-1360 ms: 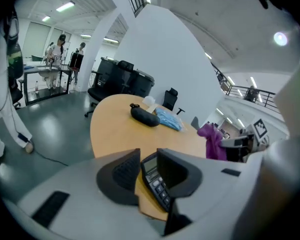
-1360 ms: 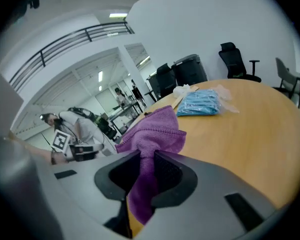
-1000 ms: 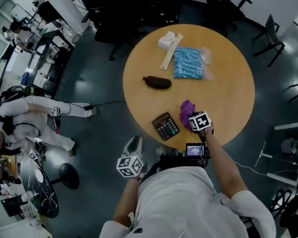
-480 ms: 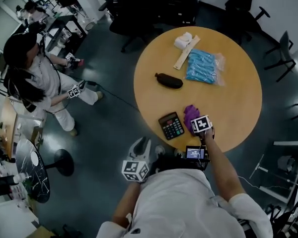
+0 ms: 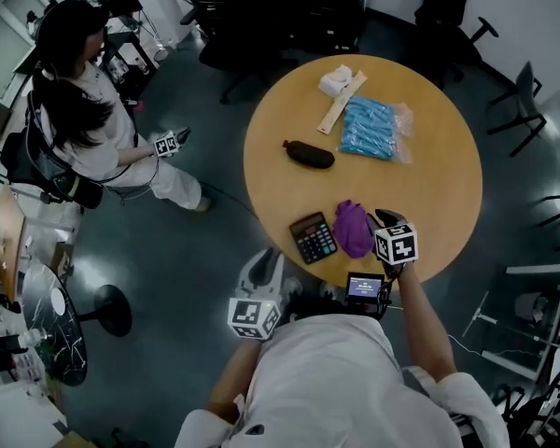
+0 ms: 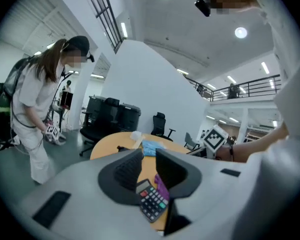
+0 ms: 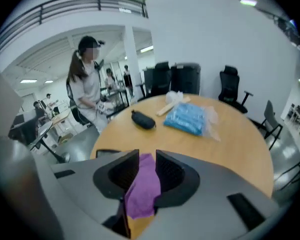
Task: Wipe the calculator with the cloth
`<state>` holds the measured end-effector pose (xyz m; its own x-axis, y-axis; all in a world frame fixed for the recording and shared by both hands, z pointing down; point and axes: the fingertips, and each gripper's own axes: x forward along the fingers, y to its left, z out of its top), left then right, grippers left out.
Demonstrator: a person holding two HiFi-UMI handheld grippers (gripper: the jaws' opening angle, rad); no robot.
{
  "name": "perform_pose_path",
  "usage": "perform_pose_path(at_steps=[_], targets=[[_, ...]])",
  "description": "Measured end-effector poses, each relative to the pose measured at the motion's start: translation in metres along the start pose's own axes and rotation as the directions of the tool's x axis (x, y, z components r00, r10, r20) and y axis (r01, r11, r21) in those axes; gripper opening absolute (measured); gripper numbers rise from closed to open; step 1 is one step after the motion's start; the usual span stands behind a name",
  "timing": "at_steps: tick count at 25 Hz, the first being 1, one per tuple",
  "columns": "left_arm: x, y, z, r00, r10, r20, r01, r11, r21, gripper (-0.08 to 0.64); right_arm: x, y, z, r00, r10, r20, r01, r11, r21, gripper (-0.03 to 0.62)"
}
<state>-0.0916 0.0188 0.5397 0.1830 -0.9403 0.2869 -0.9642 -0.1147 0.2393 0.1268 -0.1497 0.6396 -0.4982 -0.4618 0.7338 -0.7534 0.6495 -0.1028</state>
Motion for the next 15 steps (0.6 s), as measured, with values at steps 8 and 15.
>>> perform_pose_path(at_steps=[8,15], targets=[[-0.006,-0.046,0.092,0.983,-0.049,0.177,0.019,0.985,0.170,0.091,-0.199,0.038,0.131,0.706,-0.092,0.702,0.212,0.974,-0.086,0.018],[-0.002,-0.065,0.091,0.984,-0.020,0.176,-0.012,0.984,0.176,0.075,-0.198,0.071,0.080,0.734,-0.085,0.674,0.152,0.988,-0.042,0.017]])
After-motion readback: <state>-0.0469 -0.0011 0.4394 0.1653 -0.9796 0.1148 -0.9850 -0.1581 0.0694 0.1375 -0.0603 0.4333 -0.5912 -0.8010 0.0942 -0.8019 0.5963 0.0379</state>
